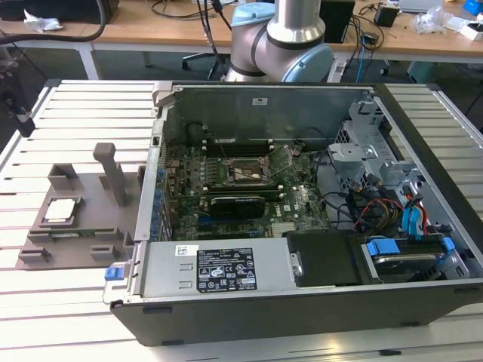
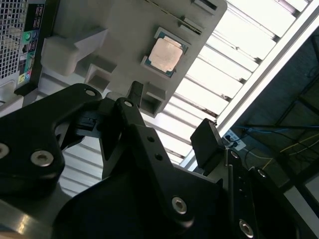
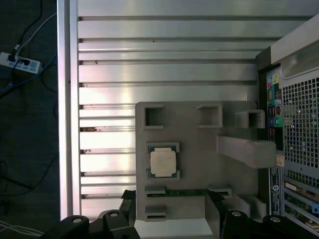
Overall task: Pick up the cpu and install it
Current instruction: 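Pick up the cpu and move it towards the insertion slot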
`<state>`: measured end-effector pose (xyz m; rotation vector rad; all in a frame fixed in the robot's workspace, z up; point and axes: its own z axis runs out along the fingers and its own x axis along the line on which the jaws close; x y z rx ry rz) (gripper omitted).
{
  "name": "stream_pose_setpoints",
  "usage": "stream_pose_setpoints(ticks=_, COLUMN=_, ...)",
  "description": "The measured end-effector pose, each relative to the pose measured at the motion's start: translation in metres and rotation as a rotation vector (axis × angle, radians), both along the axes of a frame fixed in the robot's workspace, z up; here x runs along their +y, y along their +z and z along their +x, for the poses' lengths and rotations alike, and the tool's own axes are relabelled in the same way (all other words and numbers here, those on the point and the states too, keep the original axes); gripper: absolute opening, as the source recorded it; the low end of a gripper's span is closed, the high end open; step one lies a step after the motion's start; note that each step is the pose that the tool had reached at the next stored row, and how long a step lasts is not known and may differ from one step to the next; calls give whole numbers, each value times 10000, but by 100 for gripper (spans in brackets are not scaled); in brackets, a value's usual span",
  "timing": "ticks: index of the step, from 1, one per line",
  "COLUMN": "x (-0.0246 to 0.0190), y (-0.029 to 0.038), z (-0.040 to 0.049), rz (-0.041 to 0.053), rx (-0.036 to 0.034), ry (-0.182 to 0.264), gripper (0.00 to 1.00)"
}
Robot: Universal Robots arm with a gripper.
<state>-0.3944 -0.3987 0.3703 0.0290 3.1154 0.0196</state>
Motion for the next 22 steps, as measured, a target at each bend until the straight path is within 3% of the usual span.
stream_pose_setpoints(ticks=22, x=-1, y=-182, z=-1, rz=1, rx=0, ry=-9, gripper=66)
